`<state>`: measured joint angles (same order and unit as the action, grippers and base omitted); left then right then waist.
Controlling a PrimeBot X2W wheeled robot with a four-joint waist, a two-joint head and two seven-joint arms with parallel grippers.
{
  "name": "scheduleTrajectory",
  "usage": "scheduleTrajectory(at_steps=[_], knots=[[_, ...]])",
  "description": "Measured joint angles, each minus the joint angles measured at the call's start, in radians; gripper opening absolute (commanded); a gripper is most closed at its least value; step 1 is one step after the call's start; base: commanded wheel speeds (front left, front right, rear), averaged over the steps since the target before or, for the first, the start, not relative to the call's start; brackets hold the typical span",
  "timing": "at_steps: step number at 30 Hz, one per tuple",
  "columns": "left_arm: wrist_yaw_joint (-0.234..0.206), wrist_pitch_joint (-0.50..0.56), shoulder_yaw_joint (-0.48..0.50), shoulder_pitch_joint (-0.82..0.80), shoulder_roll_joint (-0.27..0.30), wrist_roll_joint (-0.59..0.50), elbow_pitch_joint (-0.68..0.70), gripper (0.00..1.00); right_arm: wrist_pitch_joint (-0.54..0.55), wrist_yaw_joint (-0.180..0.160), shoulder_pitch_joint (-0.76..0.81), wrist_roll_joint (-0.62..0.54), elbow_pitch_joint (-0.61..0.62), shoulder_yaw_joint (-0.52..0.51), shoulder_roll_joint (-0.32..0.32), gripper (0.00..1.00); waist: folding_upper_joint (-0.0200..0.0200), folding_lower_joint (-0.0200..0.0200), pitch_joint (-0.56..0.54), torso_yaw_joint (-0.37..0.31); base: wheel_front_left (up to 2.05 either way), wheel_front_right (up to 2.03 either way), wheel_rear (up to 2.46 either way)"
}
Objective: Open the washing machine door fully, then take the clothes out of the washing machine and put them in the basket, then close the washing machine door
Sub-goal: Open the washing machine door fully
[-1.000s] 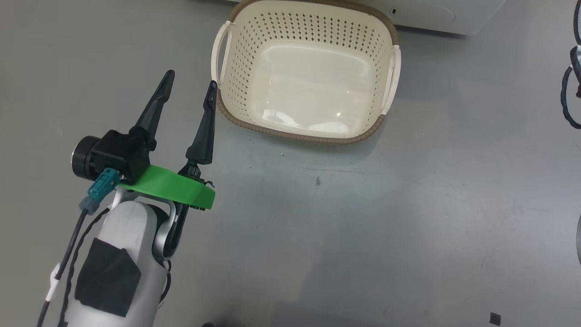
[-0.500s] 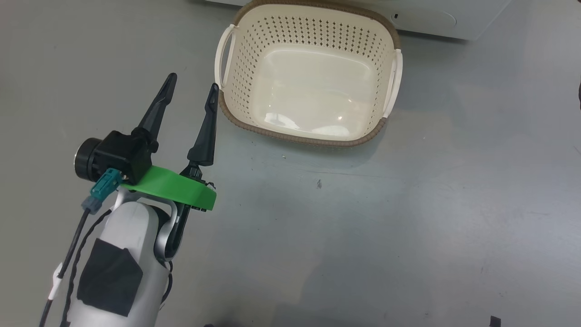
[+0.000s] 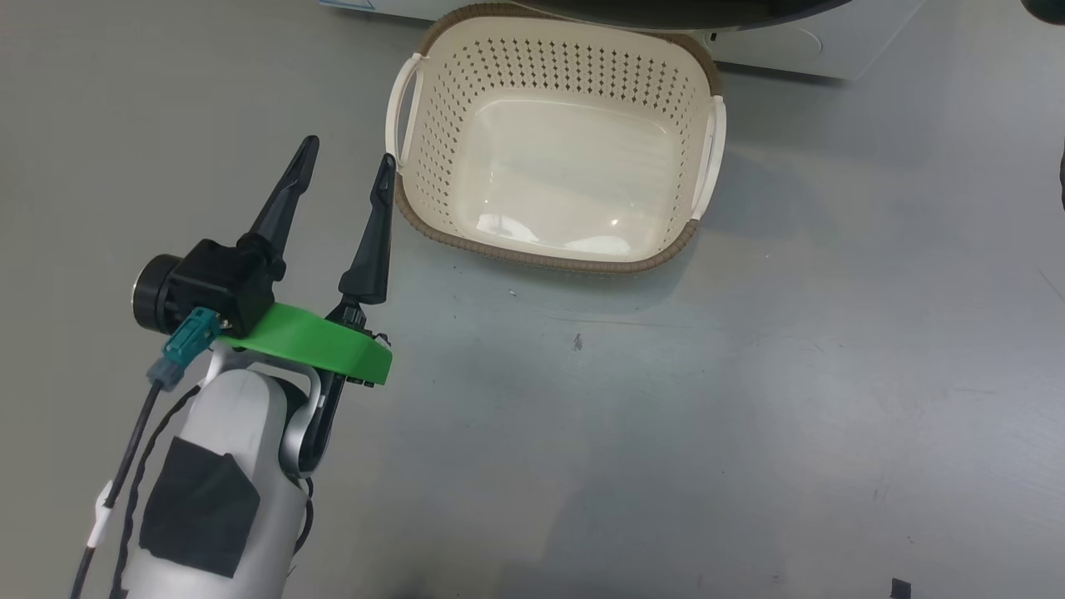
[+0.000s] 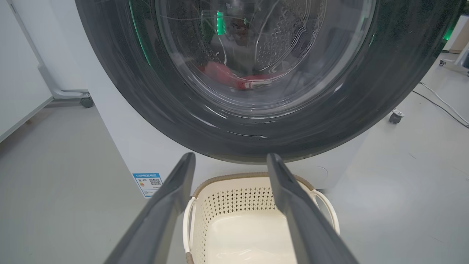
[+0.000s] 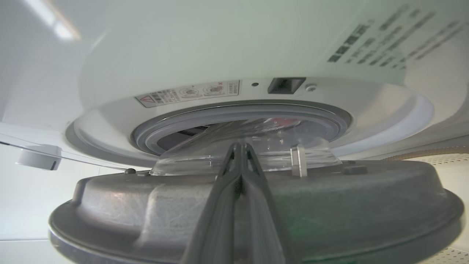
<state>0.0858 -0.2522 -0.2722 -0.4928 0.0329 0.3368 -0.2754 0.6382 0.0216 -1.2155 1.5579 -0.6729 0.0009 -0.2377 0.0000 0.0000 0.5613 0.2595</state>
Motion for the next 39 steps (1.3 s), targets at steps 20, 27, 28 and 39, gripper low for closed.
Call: scheduleTrajectory(at_steps=[20,27,28,39], knots=[[0.003,0.000,0.020,0.002,-0.003,-0.017,-0.032,1.00,0.150,0.068,0.131,0.061,-0.012,0.035,0.054,0.00,0.0000,0.0000,-0.062,-0.031,0.00,0.00,0.00],[0.009,0.000,0.025,0.024,-0.003,-0.022,-0.044,1.00,0.191,0.082,0.199,0.071,-0.007,0.051,0.075,0.00,0.0000,0.0000,-0.100,-0.038,0.00,0.00,0.00],[0.009,0.000,0.025,0.030,-0.003,-0.022,-0.045,1.00,0.196,0.083,0.207,0.073,-0.005,0.051,0.076,0.00,0.0000,0.0000,-0.105,-0.038,0.00,0.00,0.00],[0.009,0.000,0.034,0.062,-0.003,-0.023,-0.055,1.00,0.240,0.092,0.311,0.103,0.048,0.068,0.109,0.00,0.0000,0.0000,-0.155,-0.032,0.00,0.00,0.00]])
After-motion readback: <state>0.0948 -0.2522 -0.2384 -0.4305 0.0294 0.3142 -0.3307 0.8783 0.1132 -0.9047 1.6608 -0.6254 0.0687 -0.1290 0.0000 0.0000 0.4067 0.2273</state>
